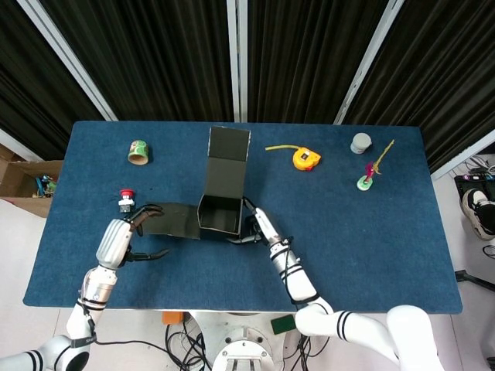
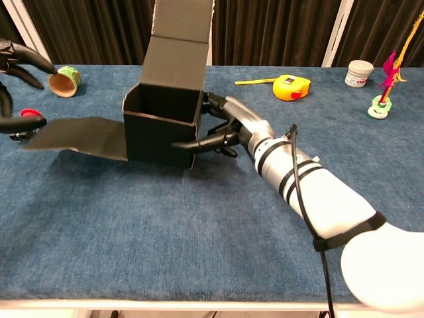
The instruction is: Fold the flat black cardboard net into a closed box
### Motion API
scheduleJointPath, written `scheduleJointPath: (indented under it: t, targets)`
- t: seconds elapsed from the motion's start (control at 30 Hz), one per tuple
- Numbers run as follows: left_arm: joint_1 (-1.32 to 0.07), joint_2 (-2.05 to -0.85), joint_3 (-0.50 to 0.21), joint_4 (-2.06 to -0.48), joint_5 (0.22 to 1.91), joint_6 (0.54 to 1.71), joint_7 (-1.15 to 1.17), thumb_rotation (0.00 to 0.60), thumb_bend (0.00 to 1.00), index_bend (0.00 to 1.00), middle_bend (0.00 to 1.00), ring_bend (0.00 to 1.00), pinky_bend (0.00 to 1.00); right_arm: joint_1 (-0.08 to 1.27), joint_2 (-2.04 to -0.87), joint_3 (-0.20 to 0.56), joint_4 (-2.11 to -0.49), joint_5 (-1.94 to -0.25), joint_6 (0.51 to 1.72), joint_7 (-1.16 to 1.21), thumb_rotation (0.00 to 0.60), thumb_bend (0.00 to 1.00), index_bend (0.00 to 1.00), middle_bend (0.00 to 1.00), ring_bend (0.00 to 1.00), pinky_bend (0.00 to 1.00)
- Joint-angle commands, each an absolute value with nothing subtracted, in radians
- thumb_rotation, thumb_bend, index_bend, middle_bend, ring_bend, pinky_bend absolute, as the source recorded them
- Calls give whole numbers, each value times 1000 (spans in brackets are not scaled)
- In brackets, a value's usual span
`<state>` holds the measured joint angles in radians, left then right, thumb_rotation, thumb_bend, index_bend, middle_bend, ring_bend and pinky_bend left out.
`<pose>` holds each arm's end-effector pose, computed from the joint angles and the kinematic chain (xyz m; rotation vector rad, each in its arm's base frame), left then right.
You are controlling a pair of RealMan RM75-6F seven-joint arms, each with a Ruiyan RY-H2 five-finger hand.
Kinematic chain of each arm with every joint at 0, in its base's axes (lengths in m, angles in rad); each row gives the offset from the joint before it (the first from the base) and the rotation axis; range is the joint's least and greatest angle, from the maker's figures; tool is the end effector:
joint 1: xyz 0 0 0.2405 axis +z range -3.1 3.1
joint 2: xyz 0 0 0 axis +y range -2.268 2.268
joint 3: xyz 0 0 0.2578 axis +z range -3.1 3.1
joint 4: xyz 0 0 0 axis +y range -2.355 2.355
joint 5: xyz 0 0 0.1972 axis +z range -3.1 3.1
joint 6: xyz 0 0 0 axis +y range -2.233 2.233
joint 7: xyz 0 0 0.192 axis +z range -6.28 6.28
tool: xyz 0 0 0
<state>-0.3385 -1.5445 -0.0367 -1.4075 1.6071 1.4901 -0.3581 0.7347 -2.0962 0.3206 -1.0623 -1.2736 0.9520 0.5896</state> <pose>-0.2082 0.2841 0.0443 -1.4526 -1.1966 -1.5528 -0.0705 -0.3599 -0.1464 1.3320 -1.9602 1.5814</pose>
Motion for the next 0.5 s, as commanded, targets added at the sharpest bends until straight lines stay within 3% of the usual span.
scheduleJointPath:
  t: [0.03,0.27,0.5]
  targets:
    - [-327,-1563,-3,-1378,1664,1512,-317,600,42,453,429,672,882,724,-2015,353,-1155,-1283,937,672,600,286,418,443,809,1000]
    - [-367,-1611,50,-1303,1693,1396,-293,600,63,469,449,710,949,672,-1846,372,-1345,-1302,934,792,600,288,418,443,809,1000]
    - [-430,-1678,9,-1194,1715,1368,-259,600,130,388,393,676,964,623,-1728,338,-1475,-1321,925,870,600,287,418,443,809,1000]
